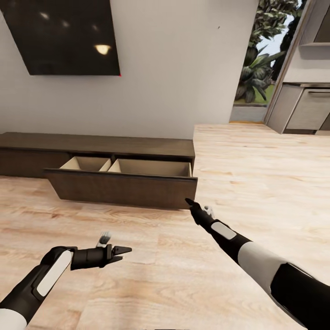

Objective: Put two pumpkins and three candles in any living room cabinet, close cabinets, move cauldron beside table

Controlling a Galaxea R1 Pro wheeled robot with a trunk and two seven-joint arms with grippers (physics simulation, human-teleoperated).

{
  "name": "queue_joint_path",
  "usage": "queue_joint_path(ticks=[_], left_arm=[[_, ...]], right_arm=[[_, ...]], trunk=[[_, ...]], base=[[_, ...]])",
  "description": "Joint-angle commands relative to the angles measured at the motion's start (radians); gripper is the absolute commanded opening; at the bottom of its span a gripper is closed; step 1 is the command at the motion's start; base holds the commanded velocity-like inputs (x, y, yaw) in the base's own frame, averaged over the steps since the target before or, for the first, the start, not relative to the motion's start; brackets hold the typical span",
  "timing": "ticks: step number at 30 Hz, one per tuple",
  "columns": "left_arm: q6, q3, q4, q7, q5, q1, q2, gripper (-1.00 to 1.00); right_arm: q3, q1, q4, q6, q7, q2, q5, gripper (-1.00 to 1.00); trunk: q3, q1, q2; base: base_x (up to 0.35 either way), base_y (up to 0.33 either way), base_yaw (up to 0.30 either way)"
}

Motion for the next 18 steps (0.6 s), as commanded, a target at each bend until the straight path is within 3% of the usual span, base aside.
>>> queue_joint_path(ticks=[1,4,10,14,18], left_arm=[[0.003,-0.001,0.000,0.017,0.001,-0.001,0.000,1.00],[0.003,-0.001,-0.002,0.056,0.002,-0.001,0.000,1.00],[0.003,0.000,-0.003,0.072,-0.004,-0.001,0.000,1.00],[0.002,-0.002,-0.004,0.074,-0.008,-0.001,-0.008,1.00],[0.002,-0.003,-0.006,0.079,-0.009,-0.001,-0.013,1.00]], right_arm=[[0.006,-0.001,0.000,0.002,-0.005,-0.001,-0.001,1.00],[0.007,-0.001,-0.004,0.002,-0.076,-0.001,0.038,1.00],[0.007,-0.001,0.000,0.001,-0.199,0.000,0.109,1.00],[0.006,-0.001,-0.002,0.000,-0.219,0.000,0.178,1.00],[0.006,-0.001,-0.008,-0.002,-0.211,0.000,0.203,1.00]], trunk=[[0.003,-0.001,0.000],[0.013,-0.002,0.001],[0.033,-0.005,0.002],[0.047,-0.006,0.003],[0.061,-0.008,0.004]], base=[[0.000,0.000,0.272],[0.000,0.000,0.273],[0.000,0.000,0.273],[0.000,0.000,0.273],[0.000,0.000,0.274]])
